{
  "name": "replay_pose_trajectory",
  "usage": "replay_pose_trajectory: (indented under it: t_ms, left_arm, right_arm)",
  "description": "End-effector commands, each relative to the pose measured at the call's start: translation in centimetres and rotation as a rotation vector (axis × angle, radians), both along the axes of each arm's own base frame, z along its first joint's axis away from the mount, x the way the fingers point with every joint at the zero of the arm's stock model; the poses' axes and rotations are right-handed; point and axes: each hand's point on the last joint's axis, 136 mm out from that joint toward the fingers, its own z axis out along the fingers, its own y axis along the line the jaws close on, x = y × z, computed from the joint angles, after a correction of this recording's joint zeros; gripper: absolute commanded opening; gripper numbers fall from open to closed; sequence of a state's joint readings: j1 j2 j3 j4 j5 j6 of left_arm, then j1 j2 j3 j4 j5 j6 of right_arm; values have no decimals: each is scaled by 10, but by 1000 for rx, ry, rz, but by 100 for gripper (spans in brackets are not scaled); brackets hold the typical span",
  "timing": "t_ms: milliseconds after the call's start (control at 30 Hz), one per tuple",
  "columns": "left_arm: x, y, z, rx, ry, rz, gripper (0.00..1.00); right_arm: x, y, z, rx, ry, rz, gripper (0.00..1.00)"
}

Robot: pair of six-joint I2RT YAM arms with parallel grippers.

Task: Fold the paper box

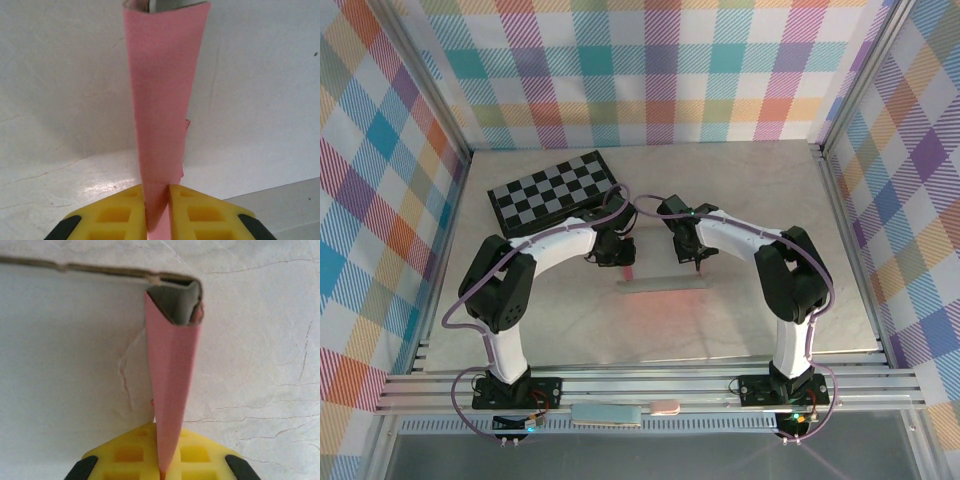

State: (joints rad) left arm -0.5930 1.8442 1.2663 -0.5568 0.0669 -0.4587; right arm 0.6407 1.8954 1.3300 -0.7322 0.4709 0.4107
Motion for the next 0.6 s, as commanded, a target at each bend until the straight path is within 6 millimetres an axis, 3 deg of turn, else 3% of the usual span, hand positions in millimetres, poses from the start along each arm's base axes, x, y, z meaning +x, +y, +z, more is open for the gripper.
replay_pose_trajectory:
  t_ms: [0, 100, 200, 433, 567]
  left_arm:
    - [19, -5, 6, -15, -69, -6, 17]
    - [23, 0, 6, 20, -93, -11, 17]
    - [25, 2, 2, 45, -92, -20, 8]
    - [22, 16, -22, 129, -75, 3, 11]
    - [24, 31, -22, 201, -96, 54, 0]
  right_arm:
    - [-8, -4, 7, -16, 12, 26, 0]
    - [-8, -4, 7, -17, 9, 24, 0]
    - [-8, -4, 7, -17, 3, 23, 0]
    - [-8, -5, 3, -41, 7, 14, 0]
    - [-9, -12, 3, -80, -1, -14, 0]
